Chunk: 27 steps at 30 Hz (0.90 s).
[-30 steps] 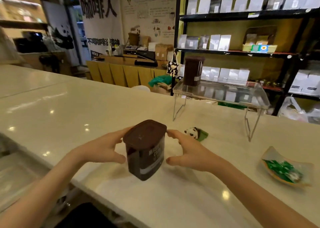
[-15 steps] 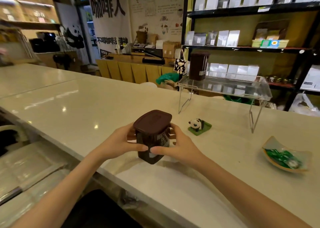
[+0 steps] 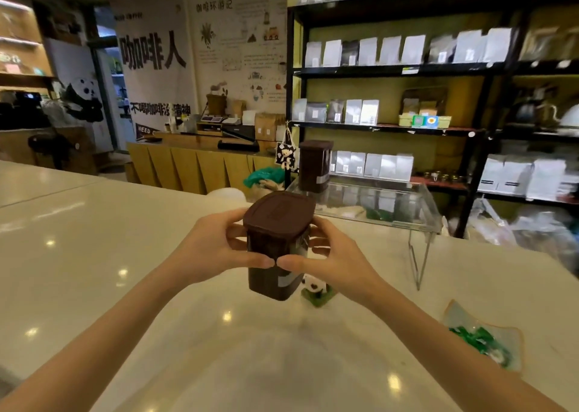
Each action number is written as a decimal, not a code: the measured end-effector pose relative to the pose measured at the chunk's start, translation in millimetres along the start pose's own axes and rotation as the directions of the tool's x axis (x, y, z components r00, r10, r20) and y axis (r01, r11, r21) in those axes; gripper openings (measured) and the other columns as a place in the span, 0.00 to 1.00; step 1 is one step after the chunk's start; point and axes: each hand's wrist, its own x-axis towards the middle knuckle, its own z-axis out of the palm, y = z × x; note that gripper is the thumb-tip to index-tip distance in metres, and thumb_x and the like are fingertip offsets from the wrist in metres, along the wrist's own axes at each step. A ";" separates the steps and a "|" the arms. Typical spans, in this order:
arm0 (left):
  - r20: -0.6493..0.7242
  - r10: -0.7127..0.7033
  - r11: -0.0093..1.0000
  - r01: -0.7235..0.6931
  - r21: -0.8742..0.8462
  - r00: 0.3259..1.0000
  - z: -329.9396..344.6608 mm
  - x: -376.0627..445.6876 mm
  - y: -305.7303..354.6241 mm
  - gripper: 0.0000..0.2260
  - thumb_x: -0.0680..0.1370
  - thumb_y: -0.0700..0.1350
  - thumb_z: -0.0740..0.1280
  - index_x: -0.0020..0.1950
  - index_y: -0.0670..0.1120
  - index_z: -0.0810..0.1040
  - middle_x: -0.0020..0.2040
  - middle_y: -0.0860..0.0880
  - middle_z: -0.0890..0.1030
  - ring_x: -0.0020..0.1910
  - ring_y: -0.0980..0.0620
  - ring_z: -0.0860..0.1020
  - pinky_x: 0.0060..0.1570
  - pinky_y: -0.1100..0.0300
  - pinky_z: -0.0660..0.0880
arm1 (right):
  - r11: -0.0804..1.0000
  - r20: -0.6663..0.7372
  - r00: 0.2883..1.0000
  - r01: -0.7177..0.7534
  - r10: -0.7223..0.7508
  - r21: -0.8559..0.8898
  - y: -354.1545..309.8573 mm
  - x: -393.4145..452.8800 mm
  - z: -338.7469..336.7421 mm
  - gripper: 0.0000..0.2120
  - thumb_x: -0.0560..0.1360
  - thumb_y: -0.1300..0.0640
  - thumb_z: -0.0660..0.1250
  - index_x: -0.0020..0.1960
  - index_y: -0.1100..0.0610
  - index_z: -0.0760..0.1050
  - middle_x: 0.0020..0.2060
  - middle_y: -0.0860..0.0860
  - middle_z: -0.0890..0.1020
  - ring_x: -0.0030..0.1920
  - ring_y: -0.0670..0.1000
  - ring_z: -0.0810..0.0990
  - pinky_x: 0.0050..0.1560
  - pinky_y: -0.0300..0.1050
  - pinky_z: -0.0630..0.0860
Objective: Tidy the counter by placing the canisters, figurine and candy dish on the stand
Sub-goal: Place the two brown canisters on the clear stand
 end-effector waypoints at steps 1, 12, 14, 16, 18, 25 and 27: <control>-0.001 0.021 1.000 -0.021 0.011 1.000 -3.1 6.1 2.6 0.33 0.63 0.41 0.77 0.65 0.53 0.70 0.46 0.61 0.78 0.43 0.63 0.77 0.35 0.70 0.77 | 1.000 -0.008 1.000 0.024 -0.023 0.018 -2.8 4.7 -6.1 0.41 0.61 0.44 0.74 0.69 0.49 0.60 0.65 0.48 0.73 0.60 0.48 0.72 0.56 0.41 0.72; 0.042 0.212 0.975 -0.209 -0.072 0.976 -2.6 135.5 41.0 0.30 0.63 0.40 0.76 0.62 0.54 0.72 0.42 0.63 0.78 0.41 0.67 0.77 0.37 0.73 0.72 | 0.998 -0.194 0.981 -0.006 0.016 0.055 -10.6 88.8 -84.4 0.32 0.60 0.51 0.77 0.59 0.48 0.64 0.52 0.44 0.76 0.49 0.43 0.77 0.38 0.31 0.73; 0.041 0.237 0.967 -0.232 -0.110 0.971 4.5 156.3 37.9 0.29 0.63 0.40 0.77 0.61 0.53 0.74 0.42 0.63 0.79 0.40 0.68 0.77 0.37 0.73 0.74 | 0.997 -0.193 0.980 -0.034 0.046 0.065 -5.3 103.8 -96.2 0.32 0.61 0.53 0.77 0.57 0.47 0.63 0.53 0.47 0.76 0.49 0.45 0.78 0.38 0.32 0.73; 0.024 0.253 0.959 -0.247 -0.139 0.967 14.2 173.2 32.8 0.28 0.62 0.41 0.77 0.61 0.50 0.75 0.46 0.58 0.81 0.43 0.65 0.79 0.45 0.69 0.77 | 0.997 -0.183 0.981 -0.055 0.065 0.056 -1.3 116.2 -104.8 0.32 0.62 0.55 0.76 0.61 0.50 0.63 0.55 0.48 0.75 0.51 0.47 0.77 0.43 0.34 0.74; 0.011 0.248 0.951 -0.242 -0.192 0.969 26.9 188.1 23.0 0.28 0.62 0.41 0.77 0.61 0.49 0.75 0.51 0.51 0.83 0.48 0.56 0.81 0.52 0.59 0.78 | 0.995 -0.163 0.982 -0.092 0.097 0.040 6.9 128.5 -110.5 0.35 0.64 0.56 0.75 0.66 0.53 0.62 0.60 0.50 0.75 0.56 0.50 0.75 0.52 0.41 0.74; 0.038 0.223 0.955 -0.210 -0.210 0.974 62.2 221.7 -4.2 0.26 0.62 0.44 0.78 0.58 0.50 0.77 0.53 0.49 0.84 0.49 0.54 0.82 0.54 0.54 0.79 | 0.980 -0.117 0.973 -0.199 0.201 0.024 40.3 154.8 -109.0 0.37 0.65 0.62 0.73 0.69 0.55 0.60 0.65 0.53 0.72 0.64 0.55 0.72 0.62 0.49 0.70; 0.031 0.202 0.960 -0.191 -0.205 0.979 70.0 226.1 -6.8 0.25 0.63 0.44 0.77 0.58 0.50 0.76 0.54 0.48 0.84 0.51 0.52 0.82 0.55 0.52 0.79 | 0.979 -0.113 0.972 -0.205 0.206 0.021 46.1 158.4 -109.1 0.36 0.66 0.63 0.72 0.69 0.54 0.60 0.65 0.53 0.72 0.65 0.55 0.71 0.62 0.49 0.70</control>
